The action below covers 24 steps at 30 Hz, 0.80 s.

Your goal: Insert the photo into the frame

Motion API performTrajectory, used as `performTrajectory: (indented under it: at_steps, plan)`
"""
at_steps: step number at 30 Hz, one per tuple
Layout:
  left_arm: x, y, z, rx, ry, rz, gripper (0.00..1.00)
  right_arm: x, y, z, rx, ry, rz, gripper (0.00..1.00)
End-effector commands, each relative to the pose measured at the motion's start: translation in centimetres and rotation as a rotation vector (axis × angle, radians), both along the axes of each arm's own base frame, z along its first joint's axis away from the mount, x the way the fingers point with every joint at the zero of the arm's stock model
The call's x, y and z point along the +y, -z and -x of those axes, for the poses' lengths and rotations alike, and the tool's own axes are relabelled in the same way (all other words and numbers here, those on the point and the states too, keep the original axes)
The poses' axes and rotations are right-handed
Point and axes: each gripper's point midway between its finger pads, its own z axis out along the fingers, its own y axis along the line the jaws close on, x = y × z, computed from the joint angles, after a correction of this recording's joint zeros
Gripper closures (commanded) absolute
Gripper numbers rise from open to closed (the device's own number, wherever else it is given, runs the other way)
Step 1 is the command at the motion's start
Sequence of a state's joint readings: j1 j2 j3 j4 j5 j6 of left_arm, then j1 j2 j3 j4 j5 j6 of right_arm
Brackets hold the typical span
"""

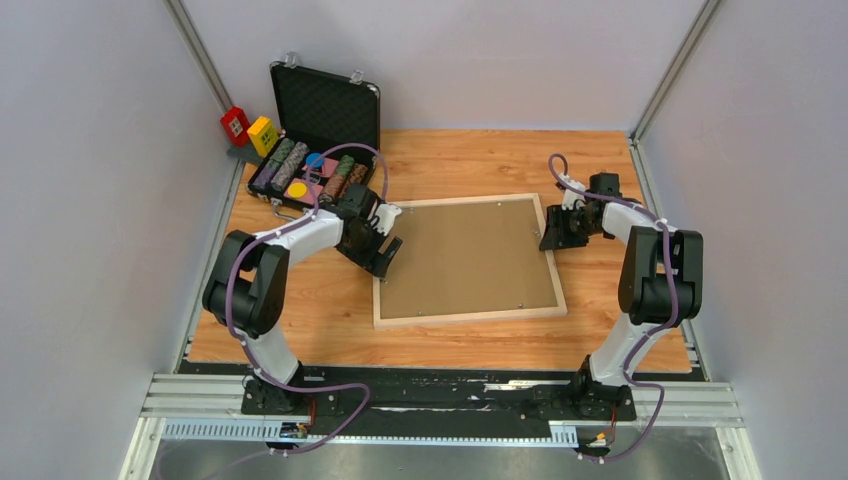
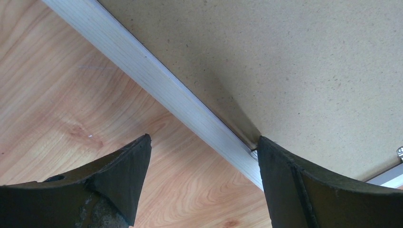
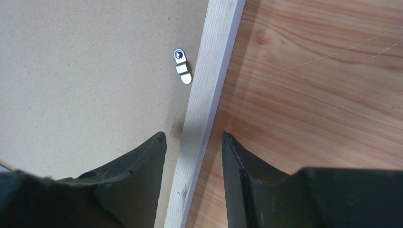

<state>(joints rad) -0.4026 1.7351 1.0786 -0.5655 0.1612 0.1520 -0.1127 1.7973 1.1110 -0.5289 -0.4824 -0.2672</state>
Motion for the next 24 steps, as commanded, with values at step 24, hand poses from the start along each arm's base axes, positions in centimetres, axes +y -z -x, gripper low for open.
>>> performTrajectory:
  at_steps: [24]
  plan:
    - [0.8, -0.3, 2.6, 0.064, 0.077, -0.015, 0.10, -0.1, -1.0, -0.9, -0.061, -0.014, -0.007, 0.55]
